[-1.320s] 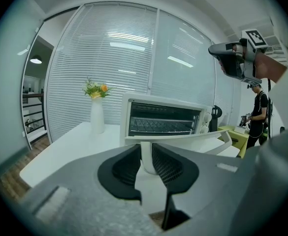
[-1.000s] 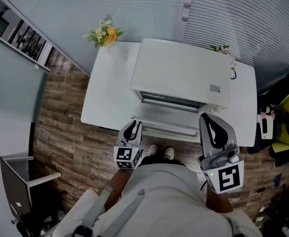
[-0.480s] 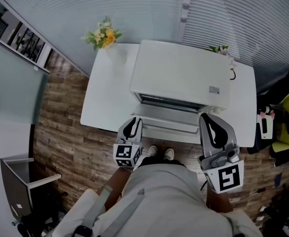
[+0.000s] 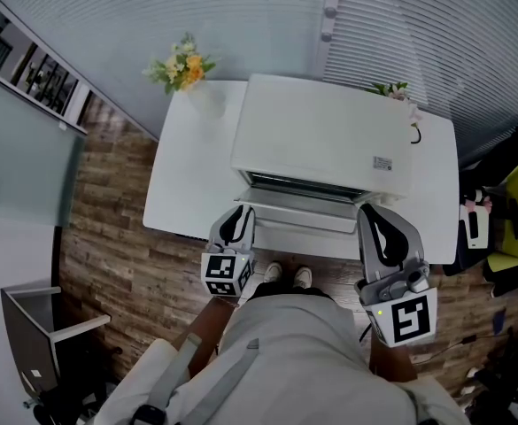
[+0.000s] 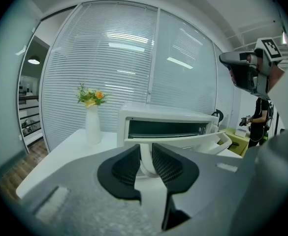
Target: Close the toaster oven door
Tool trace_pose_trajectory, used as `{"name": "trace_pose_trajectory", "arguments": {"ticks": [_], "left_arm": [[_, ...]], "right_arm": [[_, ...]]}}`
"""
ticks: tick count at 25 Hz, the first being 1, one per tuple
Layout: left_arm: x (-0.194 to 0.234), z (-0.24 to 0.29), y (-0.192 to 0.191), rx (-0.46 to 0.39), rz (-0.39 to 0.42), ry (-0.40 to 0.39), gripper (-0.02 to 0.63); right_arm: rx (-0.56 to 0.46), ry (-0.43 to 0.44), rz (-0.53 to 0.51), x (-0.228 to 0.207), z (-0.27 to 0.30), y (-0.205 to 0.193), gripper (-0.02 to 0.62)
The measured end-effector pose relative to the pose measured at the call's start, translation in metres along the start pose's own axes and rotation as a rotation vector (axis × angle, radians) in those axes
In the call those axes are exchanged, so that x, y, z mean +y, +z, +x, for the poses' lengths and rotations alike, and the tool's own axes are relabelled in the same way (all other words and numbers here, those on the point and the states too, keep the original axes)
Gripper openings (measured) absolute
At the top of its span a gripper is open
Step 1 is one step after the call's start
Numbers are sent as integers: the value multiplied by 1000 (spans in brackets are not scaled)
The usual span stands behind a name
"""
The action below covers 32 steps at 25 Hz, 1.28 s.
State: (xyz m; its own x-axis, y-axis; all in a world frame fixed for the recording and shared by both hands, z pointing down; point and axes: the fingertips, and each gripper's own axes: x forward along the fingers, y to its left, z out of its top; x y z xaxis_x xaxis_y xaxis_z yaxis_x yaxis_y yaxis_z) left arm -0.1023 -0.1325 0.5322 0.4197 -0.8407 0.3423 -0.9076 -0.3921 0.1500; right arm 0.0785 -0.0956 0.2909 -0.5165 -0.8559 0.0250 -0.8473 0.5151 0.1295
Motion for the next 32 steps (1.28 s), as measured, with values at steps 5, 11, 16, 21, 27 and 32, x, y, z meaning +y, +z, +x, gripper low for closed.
{"name": "trace_pose_trajectory", "arguments": {"ticks": [5, 11, 16, 21, 27, 32], "left_arm": [[1, 6, 8, -7, -6, -5, 84], [3, 15, 17, -16, -6, -4, 84], [5, 24, 26, -23, -3, -3, 84], [6, 30, 33, -30, 3, -3, 84], [7, 36, 37, -31, 3, -2, 84], [8, 41, 41, -37, 4, -1, 84]], "right_arm": [[-3, -2, -17, -3, -1, 1, 5], [1, 0, -42, -8, -3, -3, 5], [1, -14, -19, -10, -1, -2, 5], [7, -15, -18, -12, 0, -2, 5], [4, -10, -56, -17, -2, -5, 5], [11, -31, -6, -19, 1, -4, 5]]}}
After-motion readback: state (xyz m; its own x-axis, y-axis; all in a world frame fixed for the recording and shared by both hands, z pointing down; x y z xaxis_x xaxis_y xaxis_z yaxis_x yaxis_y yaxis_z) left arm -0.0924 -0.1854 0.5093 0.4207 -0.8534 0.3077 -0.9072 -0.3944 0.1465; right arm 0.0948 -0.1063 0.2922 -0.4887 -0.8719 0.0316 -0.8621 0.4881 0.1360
